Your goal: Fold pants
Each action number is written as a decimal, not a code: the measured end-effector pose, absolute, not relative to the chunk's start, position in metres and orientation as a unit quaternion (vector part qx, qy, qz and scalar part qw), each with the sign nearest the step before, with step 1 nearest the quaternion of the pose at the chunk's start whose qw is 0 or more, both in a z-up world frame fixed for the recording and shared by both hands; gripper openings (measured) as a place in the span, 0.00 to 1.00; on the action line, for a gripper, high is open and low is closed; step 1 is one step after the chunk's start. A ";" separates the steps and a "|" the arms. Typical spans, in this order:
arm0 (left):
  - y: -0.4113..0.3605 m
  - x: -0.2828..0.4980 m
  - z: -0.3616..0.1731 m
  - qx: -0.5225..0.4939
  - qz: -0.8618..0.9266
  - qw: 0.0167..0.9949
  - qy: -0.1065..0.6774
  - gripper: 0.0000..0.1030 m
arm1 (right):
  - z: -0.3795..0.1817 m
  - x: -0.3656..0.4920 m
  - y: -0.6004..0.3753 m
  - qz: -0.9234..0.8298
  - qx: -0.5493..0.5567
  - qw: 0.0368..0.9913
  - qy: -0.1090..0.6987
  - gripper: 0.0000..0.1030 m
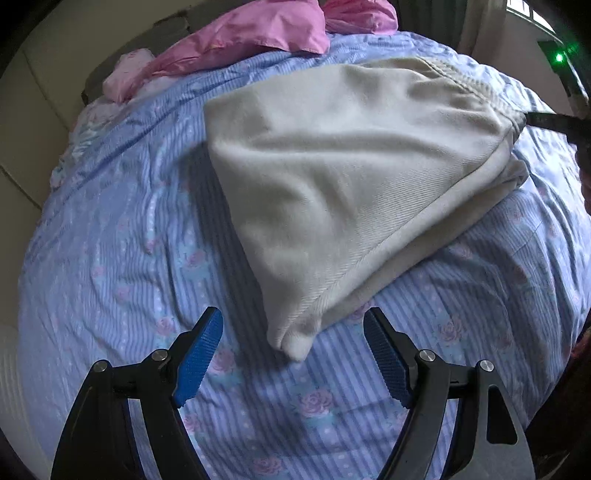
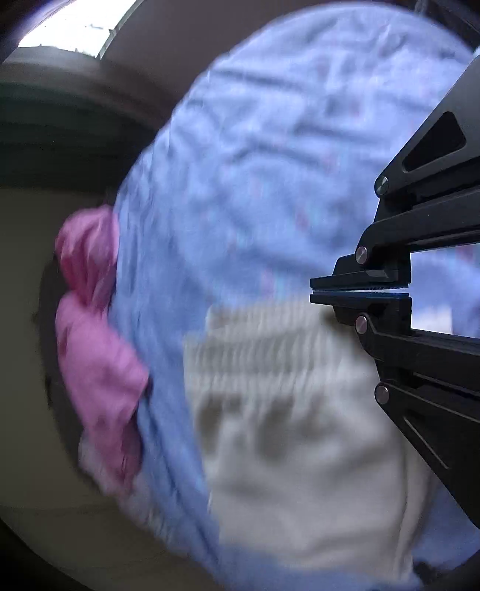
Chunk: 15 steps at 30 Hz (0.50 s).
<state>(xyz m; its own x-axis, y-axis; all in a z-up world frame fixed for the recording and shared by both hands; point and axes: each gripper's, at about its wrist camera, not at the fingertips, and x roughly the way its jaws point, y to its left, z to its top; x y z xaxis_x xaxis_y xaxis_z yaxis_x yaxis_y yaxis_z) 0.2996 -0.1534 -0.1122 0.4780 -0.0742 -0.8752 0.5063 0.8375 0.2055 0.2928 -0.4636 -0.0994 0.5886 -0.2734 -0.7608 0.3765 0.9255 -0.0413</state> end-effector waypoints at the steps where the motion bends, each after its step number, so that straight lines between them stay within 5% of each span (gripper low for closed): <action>1: -0.156 0.298 -0.111 0.231 -0.178 0.831 0.473 0.76 | -0.104 0.292 -0.469 -0.191 0.068 0.882 0.424 0.01; 4: -0.162 0.289 -0.100 0.231 -0.193 0.844 0.445 0.76 | -0.112 0.281 -0.474 -0.179 0.096 0.880 0.429 0.03; 6: -0.161 0.287 -0.090 0.222 -0.189 0.858 0.424 0.76 | -0.105 0.266 -0.474 -0.170 0.121 0.886 0.414 0.27; 9: -0.162 0.282 -0.080 0.227 -0.163 0.879 0.386 0.76 | -0.100 0.235 -0.485 -0.164 0.203 0.890 0.374 0.89; 15: -0.174 0.270 -0.071 0.244 -0.157 0.895 0.339 0.77 | -0.117 0.210 -0.483 -0.034 0.319 0.888 0.330 1.00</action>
<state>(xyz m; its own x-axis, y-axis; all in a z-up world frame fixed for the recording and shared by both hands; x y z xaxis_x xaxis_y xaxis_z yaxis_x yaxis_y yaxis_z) 0.2699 -0.1735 -0.0708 0.7202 -0.1157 -0.6841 0.4471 0.8313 0.3302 0.2097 -0.4830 -0.1169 0.7799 0.1497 -0.6077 0.2719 0.7935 0.5445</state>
